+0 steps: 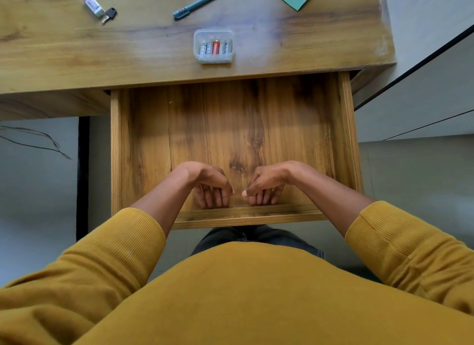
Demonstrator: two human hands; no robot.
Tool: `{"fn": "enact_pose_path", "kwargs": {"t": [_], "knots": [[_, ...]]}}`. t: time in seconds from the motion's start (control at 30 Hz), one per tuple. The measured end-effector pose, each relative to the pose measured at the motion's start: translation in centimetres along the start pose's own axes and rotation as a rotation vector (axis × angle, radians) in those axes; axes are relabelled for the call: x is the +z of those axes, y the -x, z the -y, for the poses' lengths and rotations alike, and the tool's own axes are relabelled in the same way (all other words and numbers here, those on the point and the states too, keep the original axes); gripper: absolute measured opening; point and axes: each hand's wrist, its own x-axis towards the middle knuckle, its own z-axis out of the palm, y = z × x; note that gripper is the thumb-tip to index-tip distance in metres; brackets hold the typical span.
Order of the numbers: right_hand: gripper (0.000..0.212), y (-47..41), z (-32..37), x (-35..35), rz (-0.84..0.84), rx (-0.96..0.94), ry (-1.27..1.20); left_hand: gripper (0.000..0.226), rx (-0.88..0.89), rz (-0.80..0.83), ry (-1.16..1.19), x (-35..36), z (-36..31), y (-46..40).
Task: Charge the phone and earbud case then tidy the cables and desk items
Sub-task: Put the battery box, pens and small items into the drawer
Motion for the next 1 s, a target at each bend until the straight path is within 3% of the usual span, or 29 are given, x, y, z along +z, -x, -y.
{"fn": "enact_pose_path", "kwargs": {"t": [0.83, 1.0], "knots": [[0.048, 0.8, -1.0, 3.2, 0.22, 0.074, -0.068, 0.041, -0.099, 0.2, 0.091, 3.8, 0.8, -1.0], [0.043, 1.1, -1.2, 2.8, 0.125, 0.025, -0.151, 0.04, -0.006, 0.116, 0.15, 3.5, 1.0, -0.5]]}}
